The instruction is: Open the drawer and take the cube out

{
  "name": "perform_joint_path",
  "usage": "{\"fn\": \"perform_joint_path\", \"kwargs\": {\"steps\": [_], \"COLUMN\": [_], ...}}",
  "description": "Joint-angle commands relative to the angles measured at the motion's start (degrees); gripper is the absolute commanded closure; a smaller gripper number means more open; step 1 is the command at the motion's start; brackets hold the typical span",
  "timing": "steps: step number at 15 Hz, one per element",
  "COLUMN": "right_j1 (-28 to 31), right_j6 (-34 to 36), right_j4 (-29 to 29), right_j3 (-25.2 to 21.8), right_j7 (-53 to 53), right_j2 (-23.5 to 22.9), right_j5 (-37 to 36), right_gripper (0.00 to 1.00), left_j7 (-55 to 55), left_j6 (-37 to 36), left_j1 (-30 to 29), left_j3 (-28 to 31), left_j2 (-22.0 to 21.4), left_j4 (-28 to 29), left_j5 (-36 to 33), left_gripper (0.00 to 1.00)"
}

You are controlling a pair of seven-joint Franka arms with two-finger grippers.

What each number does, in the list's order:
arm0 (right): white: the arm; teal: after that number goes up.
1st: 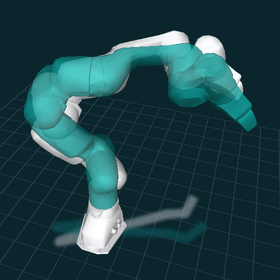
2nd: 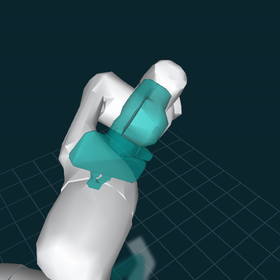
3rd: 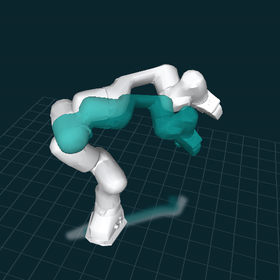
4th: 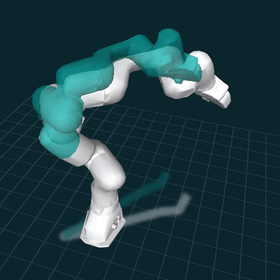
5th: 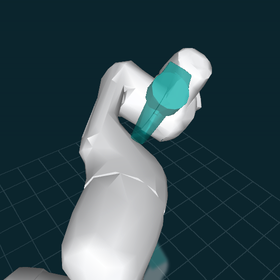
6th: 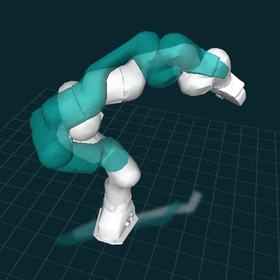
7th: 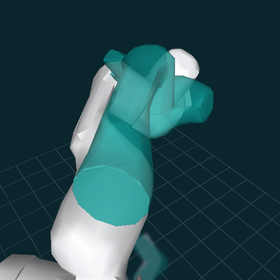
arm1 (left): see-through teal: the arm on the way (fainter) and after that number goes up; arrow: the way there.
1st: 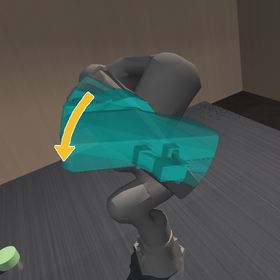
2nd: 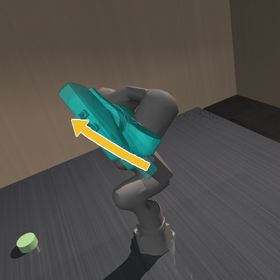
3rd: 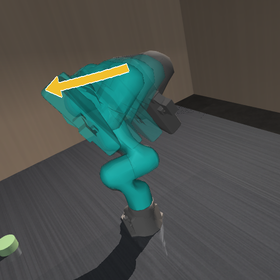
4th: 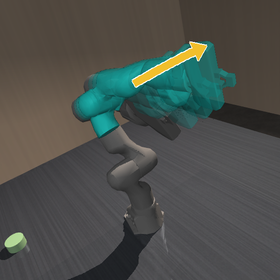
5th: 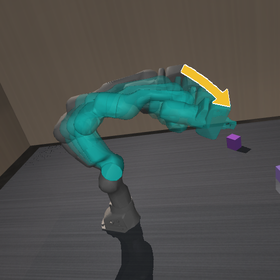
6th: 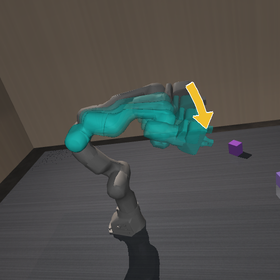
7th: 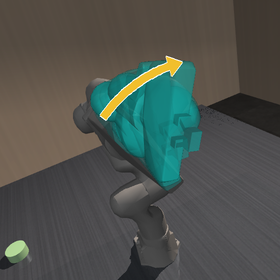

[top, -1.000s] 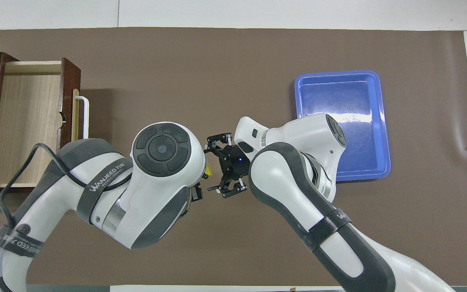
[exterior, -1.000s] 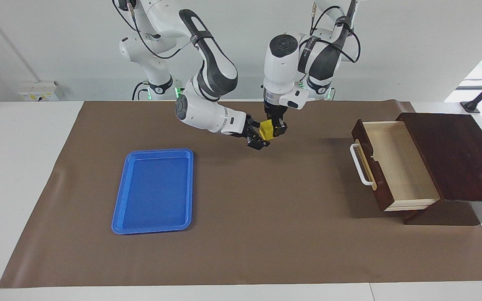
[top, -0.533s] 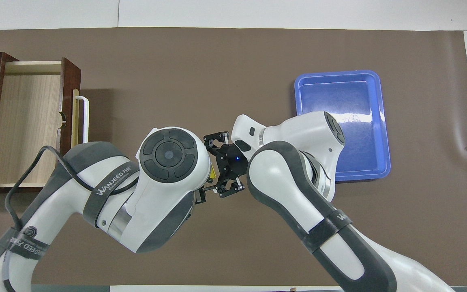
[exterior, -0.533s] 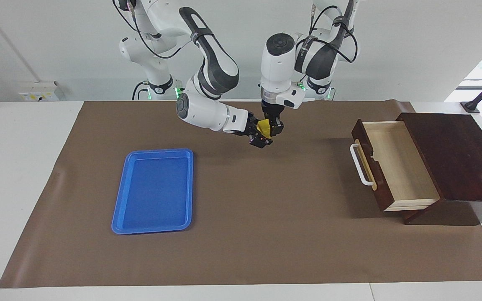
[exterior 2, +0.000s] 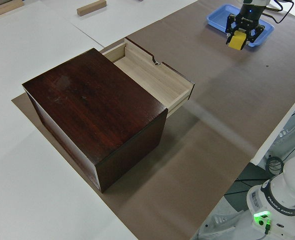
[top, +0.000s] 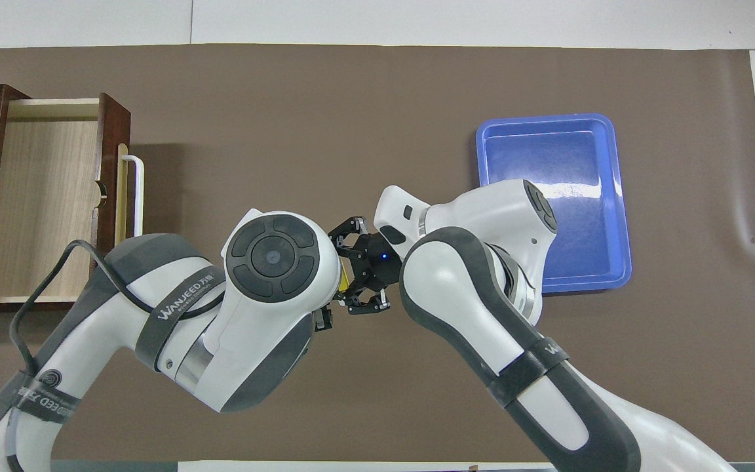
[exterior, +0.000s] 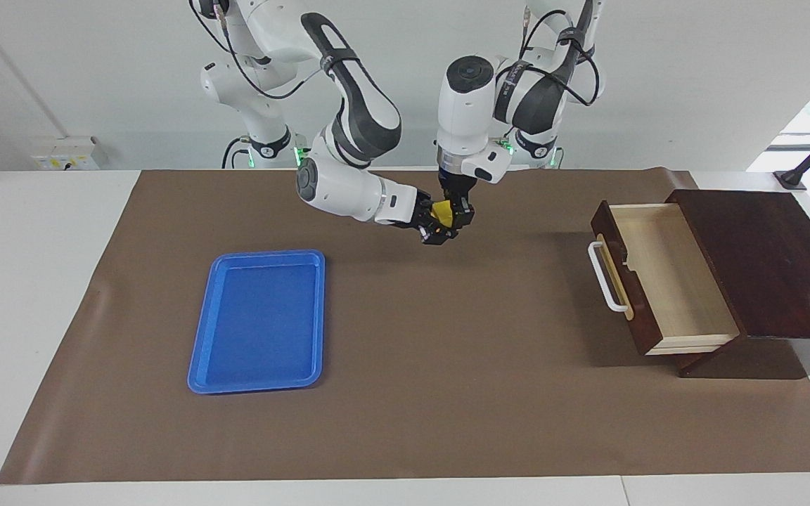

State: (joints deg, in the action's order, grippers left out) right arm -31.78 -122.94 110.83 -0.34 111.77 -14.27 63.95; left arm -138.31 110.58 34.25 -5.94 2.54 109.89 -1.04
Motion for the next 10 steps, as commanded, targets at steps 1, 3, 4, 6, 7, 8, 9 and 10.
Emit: {"fn": "perform_joint_path", "kwargs": {"steps": [1,3,4,6,7,8,9,10], "right_j1": [1.02,0.93,0.93,0.84,0.84,0.76,0.84,0.93], "right_j6": [0.42,0.34,0.33,0.25,0.16,0.07,0.07,0.24], "right_j4": [-1.32,-1.32,-1.32,-1.41,-1.5,-1.5,-1.67,-1.76], "right_j3": [0.34,0.34,0.34,0.34,0.34,0.34,0.34,0.34], "right_j7": [-0.77,-0.77,-0.85,-1.29,-1.47,-1.47,-1.56,-1.56], "right_j2": [-0.84,-0.76,-0.76,-0.76,-0.76,-0.76,-0.76,-0.76], "right_j5": [-0.67,-0.67,-0.67,-0.58,-0.67,-0.67,-0.67,-0.67], "right_gripper": [1.0,1.0,1.0,1.0,1.0,1.0,1.0,1.0], "left_j7": [0.76,0.67,0.59,0.67,0.76,0.76,0.76,0.76], "left_j6": [0.16,-0.11,-0.11,-0.19,-0.28,-0.28,-0.28,-0.28], "left_j1": [0.82,0.64,0.64,0.64,0.64,0.64,0.64,0.64], "left_j3": [0.49,0.49,0.49,0.49,0.49,0.49,0.49,0.49], "left_j2": [-2.19,-2.19,-2.19,-2.19,-2.19,-2.19,-2.28,-2.28], "left_j4": [2.26,2.26,2.26,2.26,2.26,2.26,2.26,2.26], "left_j5": [1.04,1.04,1.04,1.04,1.04,1.04,1.04,1.04], "left_gripper": [1.0,1.0,1.0,1.0,1.0,1.0,1.0,1.0]}}
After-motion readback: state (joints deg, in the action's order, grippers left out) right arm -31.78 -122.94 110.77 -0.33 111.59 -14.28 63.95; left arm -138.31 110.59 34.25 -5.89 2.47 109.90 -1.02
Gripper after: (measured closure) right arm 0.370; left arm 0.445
